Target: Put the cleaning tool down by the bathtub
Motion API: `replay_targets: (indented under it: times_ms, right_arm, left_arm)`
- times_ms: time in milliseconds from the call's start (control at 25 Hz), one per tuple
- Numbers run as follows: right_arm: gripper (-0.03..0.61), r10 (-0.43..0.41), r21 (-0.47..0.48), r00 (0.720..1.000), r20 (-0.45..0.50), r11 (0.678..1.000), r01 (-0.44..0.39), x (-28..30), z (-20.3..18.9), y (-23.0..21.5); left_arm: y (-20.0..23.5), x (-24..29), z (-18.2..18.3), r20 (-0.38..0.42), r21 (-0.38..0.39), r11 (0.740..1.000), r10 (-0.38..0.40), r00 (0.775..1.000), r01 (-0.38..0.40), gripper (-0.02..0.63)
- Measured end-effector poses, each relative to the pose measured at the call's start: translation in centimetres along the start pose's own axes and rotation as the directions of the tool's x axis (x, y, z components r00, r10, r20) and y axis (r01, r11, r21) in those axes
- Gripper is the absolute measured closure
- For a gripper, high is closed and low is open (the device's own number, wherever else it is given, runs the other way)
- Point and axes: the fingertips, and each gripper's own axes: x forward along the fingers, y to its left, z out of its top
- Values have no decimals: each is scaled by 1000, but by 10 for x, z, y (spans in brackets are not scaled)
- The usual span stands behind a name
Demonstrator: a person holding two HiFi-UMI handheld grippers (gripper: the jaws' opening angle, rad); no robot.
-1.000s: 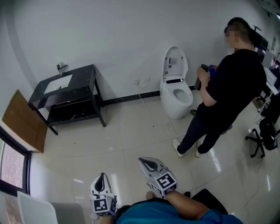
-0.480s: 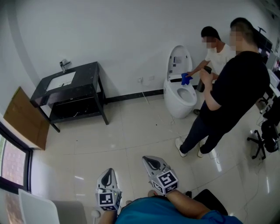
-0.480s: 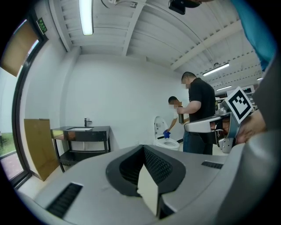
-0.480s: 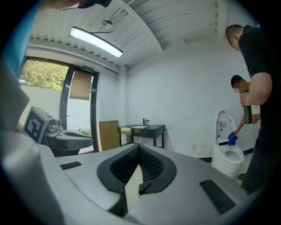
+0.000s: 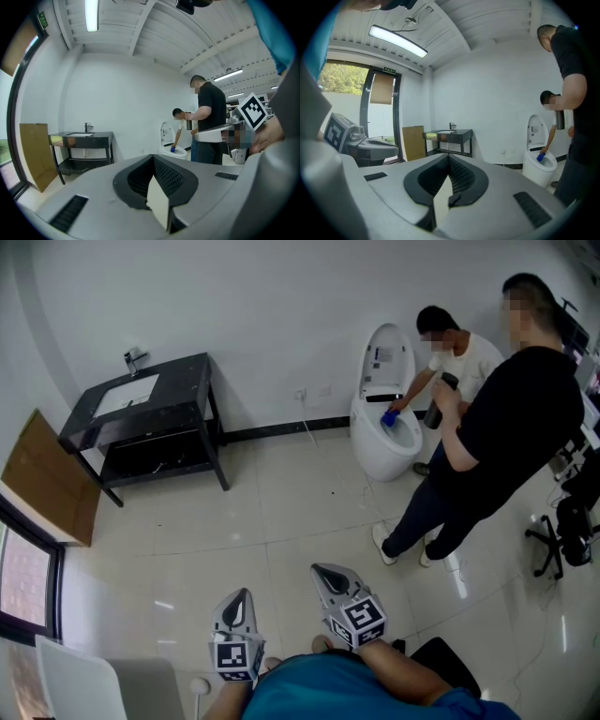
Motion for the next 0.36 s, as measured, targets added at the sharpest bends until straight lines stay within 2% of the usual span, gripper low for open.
replay_targets:
  times_ms: [360]
  right_arm:
    - [583, -12, 10, 1000, -10, 1000, 12, -5, -7, -3]
  left_arm:
    - [-5, -2, 0, 3, 10, 1000, -5, 1000, 5, 620]
